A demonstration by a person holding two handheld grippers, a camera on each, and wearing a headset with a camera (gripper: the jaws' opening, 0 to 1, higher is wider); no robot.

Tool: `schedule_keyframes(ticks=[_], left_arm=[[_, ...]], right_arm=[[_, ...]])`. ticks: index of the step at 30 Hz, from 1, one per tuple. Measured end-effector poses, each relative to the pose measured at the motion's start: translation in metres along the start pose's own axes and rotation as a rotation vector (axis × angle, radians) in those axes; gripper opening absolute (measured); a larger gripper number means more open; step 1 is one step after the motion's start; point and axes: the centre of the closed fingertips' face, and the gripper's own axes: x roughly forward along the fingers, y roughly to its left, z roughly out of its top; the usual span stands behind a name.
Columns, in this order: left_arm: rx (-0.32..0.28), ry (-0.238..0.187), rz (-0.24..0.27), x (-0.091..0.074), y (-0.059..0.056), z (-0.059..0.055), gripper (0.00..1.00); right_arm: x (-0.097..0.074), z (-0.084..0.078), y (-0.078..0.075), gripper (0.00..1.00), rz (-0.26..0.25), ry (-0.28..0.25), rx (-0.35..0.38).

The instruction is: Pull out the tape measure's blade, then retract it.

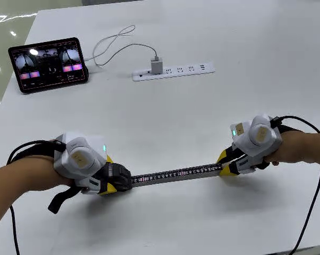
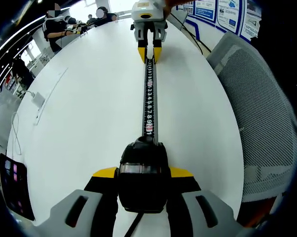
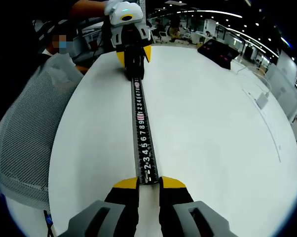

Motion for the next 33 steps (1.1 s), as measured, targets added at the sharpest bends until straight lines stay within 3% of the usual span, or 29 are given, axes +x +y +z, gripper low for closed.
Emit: schedule_keyframes(ticks=[20, 33], left_arm=[[-0.007, 0.009, -0.010, -0.002, 0.000, -0.003, 0.33], [-0.046, 0.008, -0.020, -0.017, 0.006, -0.001, 0.42]], right_arm=[[0.002, 0.000, -0.001, 0.12, 0.013, 0.038, 0.020], [-0.006, 0.008, 0.001, 0.21, 0.028, 0.057, -0.026]])
